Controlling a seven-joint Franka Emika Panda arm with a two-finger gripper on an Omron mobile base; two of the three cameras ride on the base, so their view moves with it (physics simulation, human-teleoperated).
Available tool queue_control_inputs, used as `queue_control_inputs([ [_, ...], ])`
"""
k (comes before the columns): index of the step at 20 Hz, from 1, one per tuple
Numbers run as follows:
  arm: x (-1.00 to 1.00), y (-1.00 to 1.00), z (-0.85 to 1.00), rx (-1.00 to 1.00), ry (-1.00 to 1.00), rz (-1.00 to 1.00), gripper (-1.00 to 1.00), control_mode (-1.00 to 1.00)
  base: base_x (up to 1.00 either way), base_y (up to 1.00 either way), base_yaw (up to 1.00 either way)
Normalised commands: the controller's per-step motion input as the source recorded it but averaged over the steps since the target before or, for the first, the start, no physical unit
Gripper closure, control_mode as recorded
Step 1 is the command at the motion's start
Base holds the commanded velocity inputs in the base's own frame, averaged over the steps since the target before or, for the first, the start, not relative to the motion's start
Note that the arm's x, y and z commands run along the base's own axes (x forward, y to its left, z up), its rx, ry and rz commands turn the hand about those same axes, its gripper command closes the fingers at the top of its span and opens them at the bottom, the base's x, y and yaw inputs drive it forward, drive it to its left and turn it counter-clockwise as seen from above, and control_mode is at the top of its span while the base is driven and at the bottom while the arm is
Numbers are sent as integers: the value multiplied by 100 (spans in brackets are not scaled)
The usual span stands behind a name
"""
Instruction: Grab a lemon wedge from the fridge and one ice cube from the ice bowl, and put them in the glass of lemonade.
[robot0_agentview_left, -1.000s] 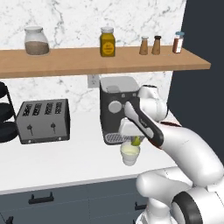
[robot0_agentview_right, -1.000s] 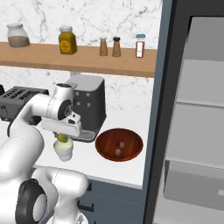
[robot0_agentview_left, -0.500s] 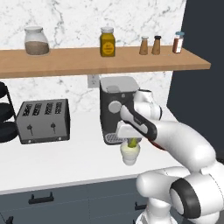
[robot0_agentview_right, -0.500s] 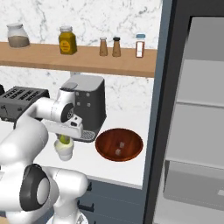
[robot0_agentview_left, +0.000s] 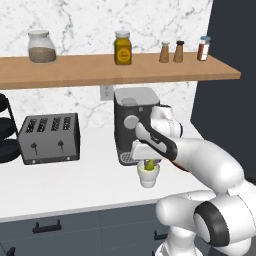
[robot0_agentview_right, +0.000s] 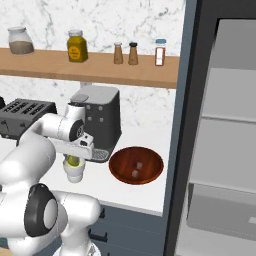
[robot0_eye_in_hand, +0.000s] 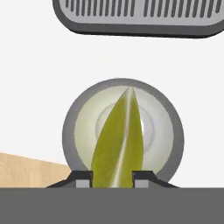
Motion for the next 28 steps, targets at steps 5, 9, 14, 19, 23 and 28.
queue_control_inputs([
  [5,-6,0,6,0,-8,0,100,-100,0,0,0],
  [9,0,0,0,0,-5,0,-100,-100,0,0,0],
  [14,-11,-1,42,0,-28,0,-100,-100,0,0,0],
  [19,-31,-50,41,-1,-34,-5,-100,-100,0,0,0],
  [23,-30,-100,7,-3,-30,-11,-100,-100,0,0,0],
  [28,-4,-100,3,-3,-10,-18,-100,-100,0,0,0],
])
